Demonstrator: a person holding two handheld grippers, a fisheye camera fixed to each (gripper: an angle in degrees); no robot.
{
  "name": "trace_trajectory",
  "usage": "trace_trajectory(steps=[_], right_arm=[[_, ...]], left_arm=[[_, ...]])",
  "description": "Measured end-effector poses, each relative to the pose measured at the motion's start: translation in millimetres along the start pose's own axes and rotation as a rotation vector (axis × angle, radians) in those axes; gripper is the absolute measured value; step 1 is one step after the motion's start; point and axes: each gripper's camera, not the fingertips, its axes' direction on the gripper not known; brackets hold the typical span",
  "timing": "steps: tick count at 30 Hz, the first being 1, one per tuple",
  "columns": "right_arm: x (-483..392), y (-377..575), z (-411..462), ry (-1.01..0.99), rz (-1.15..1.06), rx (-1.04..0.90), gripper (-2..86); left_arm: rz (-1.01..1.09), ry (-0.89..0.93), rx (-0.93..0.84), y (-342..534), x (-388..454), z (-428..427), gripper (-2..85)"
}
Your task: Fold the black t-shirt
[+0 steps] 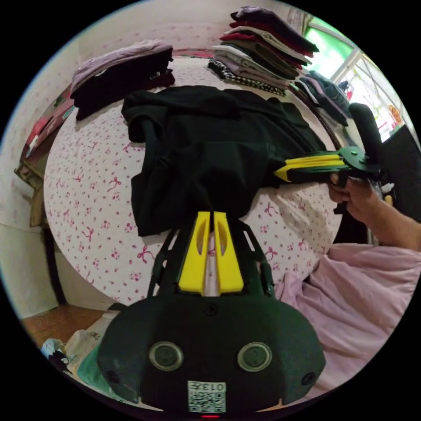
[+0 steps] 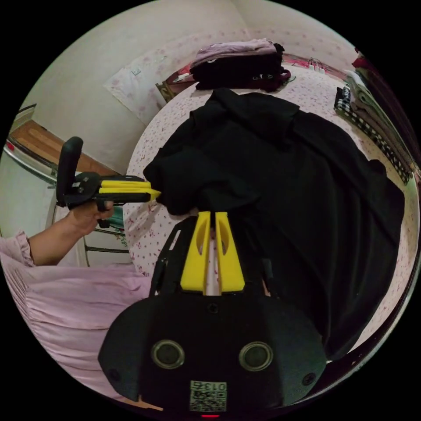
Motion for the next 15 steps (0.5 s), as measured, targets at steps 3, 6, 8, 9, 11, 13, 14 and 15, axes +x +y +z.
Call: trace_trajectory(steps=[3,6,8,9,11,13,14,15], right_arm=[[3.5,6.0,-22.5,-0.004,-0.045,0.012,1.7],[7.5,35.6,-56.0,-0.097,-0.125,0.056,1.2],[12.2,62.6,-74.5,-0.162,-0.144,0.097,1.0],[14.4,81.0,-82.7,-0.187,-0.147,0.115,0.9],[14.6,114.6,-87.3,-0.251,-0.162,0.118,0.8],[12.6,134.4,-75.8,-0.291,-0.163,0.071,0.8],[11.7,140.1,-69.2,-0.304,-0.165,0.045,0.8],[9.8,150.2,-54.2,-0.345,-0.171,-0.015,0.7]], left_arm=[[0.090,0.176,0.059,-4.4,-11.9,-23.1,0.5],[0.223,0.255,0.080,7.3,-17.8,-55.8,0.0],[0.279,0.298,0.068,19.8,-20.1,-70.2,-0.1],[0.331,0.338,0.063,30.0,-18.1,-78.2,-0.1],[0.403,0.383,0.007,45.0,-12.0,-81.6,-0.1],[0.442,0.392,-0.102,59.5,-7.6,-70.6,-0.2],[0.444,0.393,-0.188,70.0,-7.6,-55.2,-0.2],[0.430,0.399,-0.291,80.7,-9.1,-33.8,-0.2]])
